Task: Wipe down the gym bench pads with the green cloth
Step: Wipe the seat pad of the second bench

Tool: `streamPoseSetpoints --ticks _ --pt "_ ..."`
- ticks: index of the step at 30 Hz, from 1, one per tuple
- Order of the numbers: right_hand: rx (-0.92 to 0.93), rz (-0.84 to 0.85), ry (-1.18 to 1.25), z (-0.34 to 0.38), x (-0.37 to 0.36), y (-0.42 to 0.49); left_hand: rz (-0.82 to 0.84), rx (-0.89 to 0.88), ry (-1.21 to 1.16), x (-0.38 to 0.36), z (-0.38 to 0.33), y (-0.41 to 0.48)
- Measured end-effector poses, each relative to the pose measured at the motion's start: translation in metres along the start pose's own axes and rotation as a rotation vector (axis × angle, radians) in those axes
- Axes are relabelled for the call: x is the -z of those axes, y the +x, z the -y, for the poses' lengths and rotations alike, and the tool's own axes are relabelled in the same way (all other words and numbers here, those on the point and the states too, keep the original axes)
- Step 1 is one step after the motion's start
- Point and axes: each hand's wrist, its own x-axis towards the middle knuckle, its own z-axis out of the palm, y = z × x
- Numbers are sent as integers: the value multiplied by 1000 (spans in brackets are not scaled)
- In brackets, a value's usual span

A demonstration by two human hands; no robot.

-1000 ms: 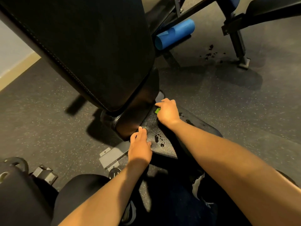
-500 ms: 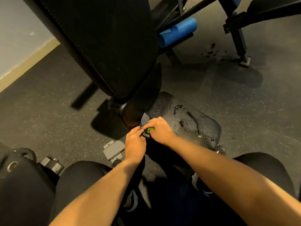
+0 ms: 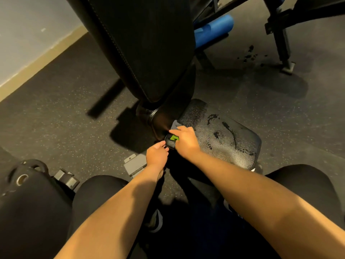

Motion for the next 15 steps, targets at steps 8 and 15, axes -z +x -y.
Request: streamPoseSetpoints --ticks 8,15 --pt "323 180 -156 -19 -3 -43 95 28 46 8 0 -12" --pt "41 -119 -3 -6 16 -10 228 30 119 22 0 -11"
